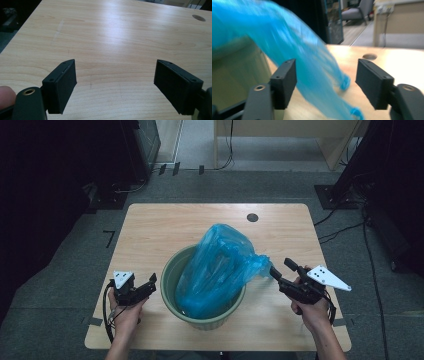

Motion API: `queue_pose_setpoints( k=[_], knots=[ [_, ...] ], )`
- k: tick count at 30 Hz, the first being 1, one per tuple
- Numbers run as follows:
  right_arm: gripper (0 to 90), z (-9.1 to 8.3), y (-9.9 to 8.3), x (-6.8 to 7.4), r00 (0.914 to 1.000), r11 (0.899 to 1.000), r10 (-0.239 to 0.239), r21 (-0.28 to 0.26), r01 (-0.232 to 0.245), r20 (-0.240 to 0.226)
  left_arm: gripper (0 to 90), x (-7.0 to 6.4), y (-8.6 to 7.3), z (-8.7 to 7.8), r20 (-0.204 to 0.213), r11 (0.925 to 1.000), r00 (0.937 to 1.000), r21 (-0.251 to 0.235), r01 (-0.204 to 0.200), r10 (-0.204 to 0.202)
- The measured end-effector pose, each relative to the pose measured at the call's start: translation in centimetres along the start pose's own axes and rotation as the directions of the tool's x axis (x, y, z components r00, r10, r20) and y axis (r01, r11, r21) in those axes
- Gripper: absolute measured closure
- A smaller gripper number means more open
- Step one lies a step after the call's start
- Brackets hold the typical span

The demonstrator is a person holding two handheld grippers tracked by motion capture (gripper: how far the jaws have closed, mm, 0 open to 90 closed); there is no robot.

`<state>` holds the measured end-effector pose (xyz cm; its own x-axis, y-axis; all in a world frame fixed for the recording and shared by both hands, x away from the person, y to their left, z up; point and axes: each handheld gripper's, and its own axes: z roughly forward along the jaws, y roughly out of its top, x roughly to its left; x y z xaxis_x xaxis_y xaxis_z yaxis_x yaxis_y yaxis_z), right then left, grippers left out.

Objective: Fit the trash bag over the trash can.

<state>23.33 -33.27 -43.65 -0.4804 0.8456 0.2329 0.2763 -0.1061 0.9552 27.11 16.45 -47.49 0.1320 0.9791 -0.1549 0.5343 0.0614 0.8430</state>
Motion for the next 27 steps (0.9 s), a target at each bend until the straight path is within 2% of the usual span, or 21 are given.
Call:
queue_pose_setpoints(
  k=[4,8,12,13,14,16,17,19,23,27],
  knots=[
    [27.4,1.1,-1.9,-0.6,0.9998,0.998,0.005,0.06,-0.003,-0.019,17.6,0.2,0.1,0.0,-0.006,1.0,1.0,-0.002,0.004,-0.004],
    [27.9,2.3,-2.3,-0.1,1.0,0.996,0.003,0.088,-0.003,-0.009,17.6,0.5,0.3,-0.2,-0.005,0.9997,0.9998,-0.012,0.021,-0.021],
    [38.9,3.2,-2.8,0.7,0.9995,0.994,-0.031,0.108,0.032,-0.007,17.6,0.7,0.5,-0.5,0.003,0.9993,0.9995,-0.019,0.032,-0.032],
    [44.6,3.3,-2.8,0.9,0.9989,0.993,-0.046,0.11,0.045,0.006,17.6,0.7,0.6,-0.6,0.006,0.9989,0.9992,-0.023,0.04,-0.04],
    [56.3,3.5,-2.9,1.1,0.9975,0.992,-0.063,0.11,0.059,0.033,17.6,0.7,0.7,-0.7,0.01,0.9988,0.9991,-0.023,0.042,-0.042],
    [70.8,3.6,-2.8,1.2,0.9956,0.994,-0.066,0.095,0.06,0.066,17.6,0.5,0.9,-0.8,0.011,0.9986,0.999,-0.03,0.045,-0.044],
    [78.5,3.7,-2.7,1.2,0.9963,0.996,-0.05,0.078,0.044,0.071,17.6,0.5,1.0,-0.9,0.011,0.9987,0.9991,-0.029,0.041,-0.04],
    [84.7,3.7,-2.3,1.2,0.9977,0.998,-0.027,0.05,0.024,0.062,17.6,0.3,1.3,-1.1,0.013,0.9986,0.9991,-0.034,0.04,-0.04],
    [88.3,3.5,-1.0,1.8,0.997,0.999,-0.035,-0.008,0.036,0.069,17.6,-0.1,1.8,-1.7,0.017,0.998,0.9993,-0.053,0.035,-0.034],
    [88.6,3.2,1.0,2.9,0.9958,0.995,-0.058,-0.075,0.063,0.071,17.6,-0.4,2.7,-2.6,0.025,0.9962,0.9993,-0.082,0.03,-0.028]
  ],
)
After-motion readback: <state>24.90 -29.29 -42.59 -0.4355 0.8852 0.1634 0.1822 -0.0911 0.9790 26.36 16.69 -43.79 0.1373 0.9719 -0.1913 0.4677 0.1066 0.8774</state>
